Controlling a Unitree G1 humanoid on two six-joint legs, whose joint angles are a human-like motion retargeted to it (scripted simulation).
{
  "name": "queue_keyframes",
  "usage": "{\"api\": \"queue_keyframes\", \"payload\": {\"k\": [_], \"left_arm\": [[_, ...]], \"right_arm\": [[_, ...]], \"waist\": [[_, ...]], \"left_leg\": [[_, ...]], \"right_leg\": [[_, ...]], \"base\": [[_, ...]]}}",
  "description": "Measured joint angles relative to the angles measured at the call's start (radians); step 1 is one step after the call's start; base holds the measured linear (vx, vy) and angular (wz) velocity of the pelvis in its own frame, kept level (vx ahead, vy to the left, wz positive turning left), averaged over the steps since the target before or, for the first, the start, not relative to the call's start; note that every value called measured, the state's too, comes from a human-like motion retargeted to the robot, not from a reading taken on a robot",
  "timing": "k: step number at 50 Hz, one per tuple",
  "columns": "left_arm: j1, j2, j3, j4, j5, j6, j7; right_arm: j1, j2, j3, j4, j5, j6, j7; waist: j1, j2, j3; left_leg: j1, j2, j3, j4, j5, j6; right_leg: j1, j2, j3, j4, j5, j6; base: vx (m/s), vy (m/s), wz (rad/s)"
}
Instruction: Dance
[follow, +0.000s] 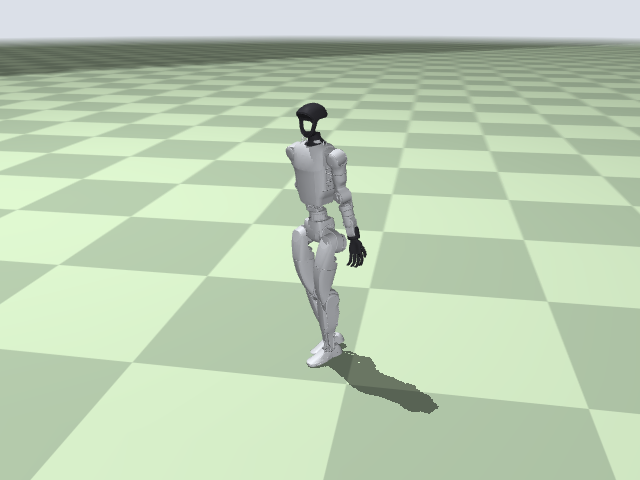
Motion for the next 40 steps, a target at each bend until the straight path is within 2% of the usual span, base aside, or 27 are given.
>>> {"api": "queue_keyframes", "payload": {"k": [2,4,5,8,10,13,15,19,22,24,25,27,28,30,32,36,38,40], "left_arm": [[0.017,0.012,0.001,0.001,0.045,0.007,0.083],[0.018,0.047,0.006,-0.004,0.084,0.014,0.16],[0.015,0.07,0.01,-0.008,0.103,0.016,0.197],[-0.006,0.185,-0.001,-0.009,0.185,0.02,0.278],[-0.028,0.275,-0.029,-0.008,0.258,0.024,0.288],[-0.069,0.409,-0.103,-0.016,0.369,0.027,0.269],[-0.102,0.499,-0.158,-0.007,0.436,0.016,0.258],[-0.197,0.638,-0.26,0.034,0.535,-0.03,0.299],[-0.299,0.699,-0.312,0.068,0.563,-0.053,0.347],[-0.39,0.711,-0.36,0.08,0.572,-0.076,0.372],[-0.443,0.714,-0.393,0.087,0.575,-0.087,0.389],[-0.551,0.712,-0.477,0.104,0.581,-0.099,0.413],[-0.602,0.708,-0.522,0.111,0.583,-0.1,0.416],[-0.7,0.675,-0.621,0.119,0.586,-0.11,0.416],[-0.793,0.6,-0.731,0.13,0.593,-0.127,0.416],[-0.908,0.389,-0.901,0.15,0.611,-0.153,0.442],[-0.917,0.281,-0.964,0.153,0.616,-0.173,0.452],[-0.901,0.173,-1.002,0.155,0.629,-0.191,0.464]], "right_arm": [[0.032,-0.026,0.005,-0.012,-0.192,0.041,0.039],[0.058,-0.072,0.013,-0.019,-0.384,0.083,0.097],[0.069,-0.103,0.018,-0.019,-0.48,0.107,0.124],[0.095,-0.219,0.054,-0.024,-0.745,0.157,0.167],[0.104,-0.3,0.083,-0.035,-0.881,0.177,0.137],[0.084,-0.404,0.12,-0.071,-0.977,0.189,-0.031],[0.047,-0.459,0.134,-0.109,-0.996,0.191,-0.175],[-0.082,-0.586,0.198,-0.142,-0.976,0.197,-0.423],[-0.244,-0.673,0.328,-0.137,-0.932,0.164,-0.546],[-0.381,-0.702,0.446,-0.128,-0.898,0.104,-0.619],[-0.455,-0.714,0.512,-0.121,-0.876,0.073,-0.658],[-0.593,-0.723,0.641,-0.107,-0.846,0.018,-0.721],[-0.656,-0.716,0.702,-0.103,-0.836,-0.008,-0.745],[-0.76,-0.683,0.801,-0.105,-0.835,-0.044,-0.784],[-0.83,-0.634,0.876,-0.119,-0.848,-0.066,-0.801],[-0.944,-0.518,1.014,-0.12,-0.895,-0.102,-0.849],[-0.999,-0.449,1.089,-0.1,-0.911,-0.108,-0.893],[-1.043,-0.369,1.163,-0.071,-0.936,-0.107,-0.921]], "waist": [[0.019,-0.01,0.001],[0.029,-0.026,0.008],[0.031,-0.038,0.013],[0.049,-0.074,0.027],[0.05,-0.1,0.033],[0.047,-0.116,0.034],[0.054,-0.106,0.033],[0.055,-0.074,0.025],[0.041,-0.013,-0.001],[0.013,0.026,-0.019],[-0.006,0.042,-0.021],[-0.026,0.038,-0.001],[-0.038,0.029,0.011],[-0.05,0.016,0.03],[-0.038,-0.003,0.051],[-0.026,-0.043,0.096],[-0.025,-0.074,0.124],[-0.021,-0.109,0.148]], "left_leg": [[-0.018,-0.002,0.006,0.024,-0.035,-0.022],[-0.035,-0.012,0.011,0.05,-0.062,-0.018],[-0.046,-0.02,0.016,0.067,-0.076,-0.003],[-0.087,0.013,0.181,0.141,-0.157,0.046],[-0.113,0.042,0.287,0.19,-0.18,0.113],[-0.145,0.055,0.305,0.204,-0.161,0.159],[-0.149,0.064,0.274,0.159,-0.041,0.131],[-0.117,0.078,0.241,0.103,-0.045,0.102],[-0.108,0.131,0.237,0.067,-0.028,0.097],[-0.119,0.162,0.225,0.058,-0.021,0.093],[-0.121,0.17,0.219,0.053,-0.017,0.093],[-0.113,0.148,0.216,0.047,-0.004,0.11],[-0.108,0.129,0.205,0.047,0.002,0.12],[-0.105,0.101,0.165,0.061,0.01,0.134],[-0.098,0.071,0.132,0.078,0.014,0.147],[-0.066,-0.007,0.065,0.098,0.022,0.173],[-0.033,-0.058,0.042,0.096,0.026,0.185],[0.003,-0.11,0.026,0.09,0.03,0.198]], "right_leg": [[0.0,-0.01,-0.029,-0.007,-0.002,-0.001],[-0.002,-0.029,-0.067,-0.01,-0.005,0.005],[-0.003,-0.043,-0.087,-0.011,-0.007,0.009],[-0.005,-0.083,-0.139,-0.013,-0.017,0.022],[-0.005,-0.112,-0.178,-0.017,-0.019,0.034],[0.004,-0.133,-0.236,-0.021,-0.025,0.054],[0.01,-0.12,-0.258,-0.012,-0.037,0.057],[0.007,-0.127,-0.286,0.089,-0.049,0.087],[-0.048,-0.126,-0.312,0.264,0.038,0.04],[-0.138,-0.137,-0.298,0.456,0.142,-0.038],[-0.198,-0.153,-0.294,0.576,0.187,-0.094],[-0.337,-0.153,-0.177,0.762,0.316,-0.23],[-0.393,-0.136,-0.117,0.813,0.37,-0.249],[-0.475,-0.09,-0.022,0.839,0.29,-0.176],[-0.519,-0.055,0.042,0.758,0.249,-0.13],[-0.522,-0.039,0.103,0.45,0.279,-0.097],[-0.493,-0.037,0.118,0.29,0.314,-0.05],[-0.461,-0.02,0.144,0.169,0.321,0.024]], "base": [[0.03,-0.09,0.78],[0.04,-0.12,1.01],[0.06,-0.15,1.04],[0.06,-0.15,1.03],[0.13,-0.16,1.22],[0.18,-0.17,1.04],[0.26,-0.14,0.66],[0.37,-0.05,0.47],[0.35,0.0,0.12],[0.22,0.02,0.5],[0.12,0.03,0.74],[0.16,0.0,0.78],[0.21,-0.08,0.99],[0.18,-0.19,1.19],[0.19,-0.25,1.25],[0.16,-0.22,1.29],[0.25,-0.23,1.09],[0.31,-0.26,0.87]]}}
